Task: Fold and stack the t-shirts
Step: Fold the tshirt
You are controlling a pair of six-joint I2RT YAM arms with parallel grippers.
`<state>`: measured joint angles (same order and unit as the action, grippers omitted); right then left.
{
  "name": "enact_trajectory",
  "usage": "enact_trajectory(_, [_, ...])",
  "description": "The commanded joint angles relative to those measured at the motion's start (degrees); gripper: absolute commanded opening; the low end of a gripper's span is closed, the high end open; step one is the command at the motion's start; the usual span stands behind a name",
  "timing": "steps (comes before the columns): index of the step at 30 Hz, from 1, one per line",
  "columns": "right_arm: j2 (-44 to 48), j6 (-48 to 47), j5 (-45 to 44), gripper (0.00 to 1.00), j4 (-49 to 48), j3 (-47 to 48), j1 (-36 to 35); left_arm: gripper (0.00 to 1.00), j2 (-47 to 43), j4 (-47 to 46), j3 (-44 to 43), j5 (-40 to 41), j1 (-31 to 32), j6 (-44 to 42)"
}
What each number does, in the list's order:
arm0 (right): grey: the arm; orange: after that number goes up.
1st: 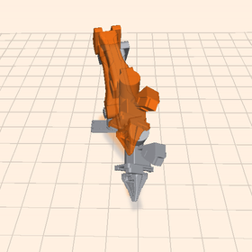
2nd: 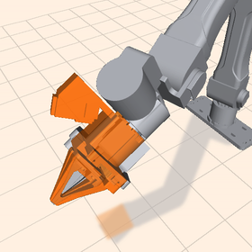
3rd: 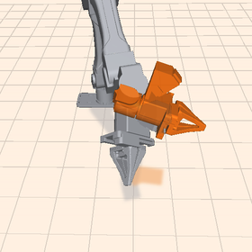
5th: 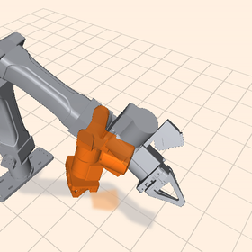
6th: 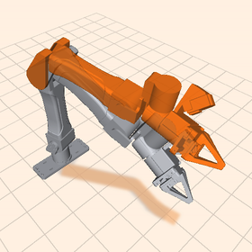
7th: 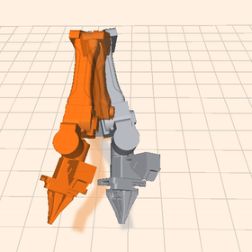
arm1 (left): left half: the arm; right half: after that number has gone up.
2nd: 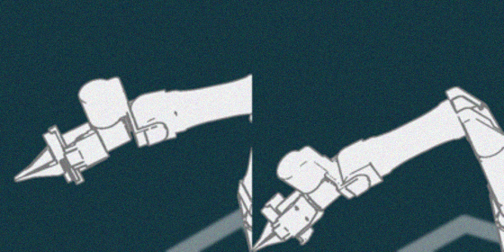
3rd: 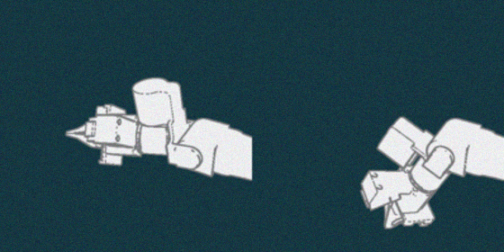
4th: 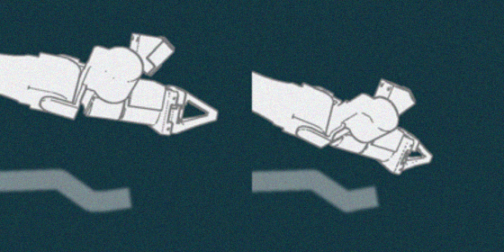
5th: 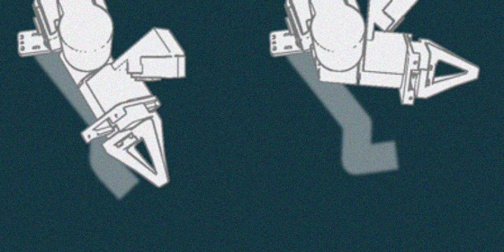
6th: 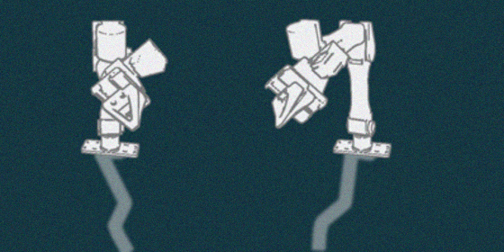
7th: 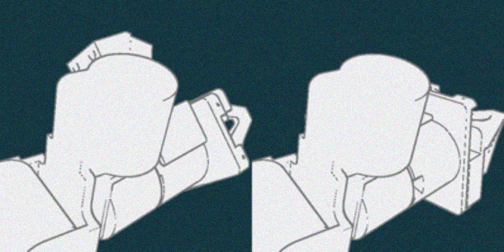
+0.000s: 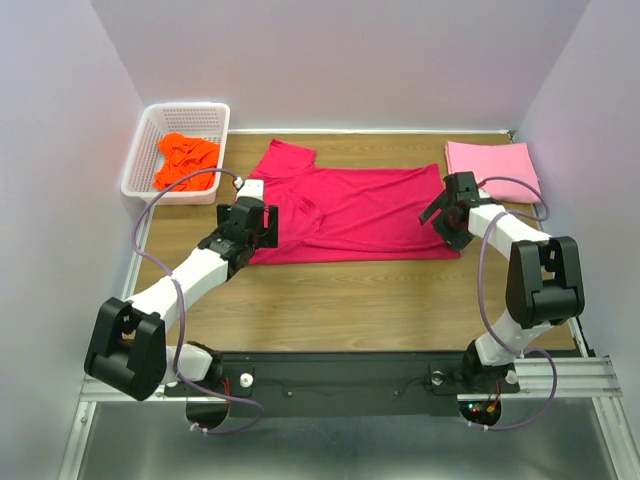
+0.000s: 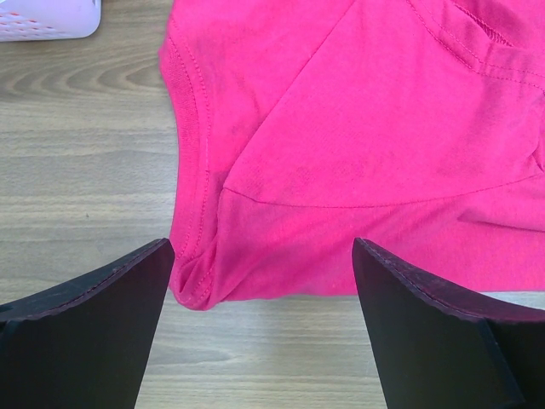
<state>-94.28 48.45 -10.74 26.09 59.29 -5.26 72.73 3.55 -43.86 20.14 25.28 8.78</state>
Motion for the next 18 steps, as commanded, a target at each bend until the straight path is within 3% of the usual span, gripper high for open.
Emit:
enact_trajectory(1, [-1.52,0.77,-1.12,0.94,-2.18,2.32,0.42,0.98,-0.05,-1.79,0.53,0.86,-0.14,-0.51])
enact_trajectory(18, [-8.11,-0.54,-1.12,0.93,-5.08,13.48,1.83,0.98,0.66,-1.71,0.35,-0.01,-0.23,-0.87])
